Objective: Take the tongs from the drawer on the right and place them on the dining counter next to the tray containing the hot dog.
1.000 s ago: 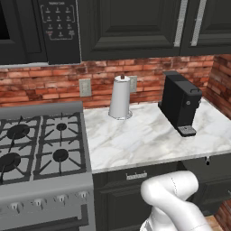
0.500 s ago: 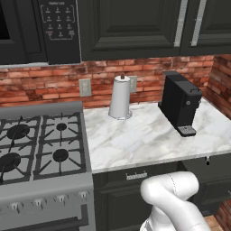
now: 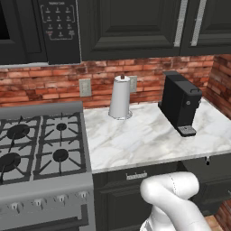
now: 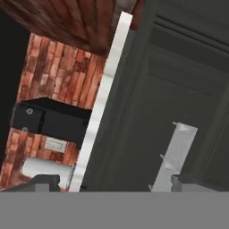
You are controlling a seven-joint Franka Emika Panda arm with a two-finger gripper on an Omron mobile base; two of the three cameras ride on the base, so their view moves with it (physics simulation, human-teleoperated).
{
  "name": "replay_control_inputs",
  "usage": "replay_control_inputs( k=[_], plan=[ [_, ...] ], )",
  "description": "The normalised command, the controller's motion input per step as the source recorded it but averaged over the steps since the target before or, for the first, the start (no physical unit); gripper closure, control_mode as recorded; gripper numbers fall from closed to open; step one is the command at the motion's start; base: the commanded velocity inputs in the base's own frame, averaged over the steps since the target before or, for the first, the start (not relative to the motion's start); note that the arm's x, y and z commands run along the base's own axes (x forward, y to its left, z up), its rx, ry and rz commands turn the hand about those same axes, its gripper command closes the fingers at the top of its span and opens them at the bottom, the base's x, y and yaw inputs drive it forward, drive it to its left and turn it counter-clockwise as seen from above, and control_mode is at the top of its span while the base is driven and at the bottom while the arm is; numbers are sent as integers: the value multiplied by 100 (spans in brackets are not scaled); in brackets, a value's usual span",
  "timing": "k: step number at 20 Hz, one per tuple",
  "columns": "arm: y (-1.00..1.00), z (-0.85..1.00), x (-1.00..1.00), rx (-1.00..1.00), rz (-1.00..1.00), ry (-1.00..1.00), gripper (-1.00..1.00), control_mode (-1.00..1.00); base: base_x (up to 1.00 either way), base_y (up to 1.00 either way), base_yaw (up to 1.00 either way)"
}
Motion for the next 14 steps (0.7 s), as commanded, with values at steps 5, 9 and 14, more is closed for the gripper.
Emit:
replay_control_inputs(
  k=[5, 9, 14],
  plan=[
    [0, 38, 0, 0, 0, 17, -100, -100, 0, 0, 0],
    [0, 36, 1, 0, 0, 19, -100, -100, 0, 0, 0],
    [0, 26, 10, 0, 0, 19, -100, -100, 0, 0, 0]
  ],
)
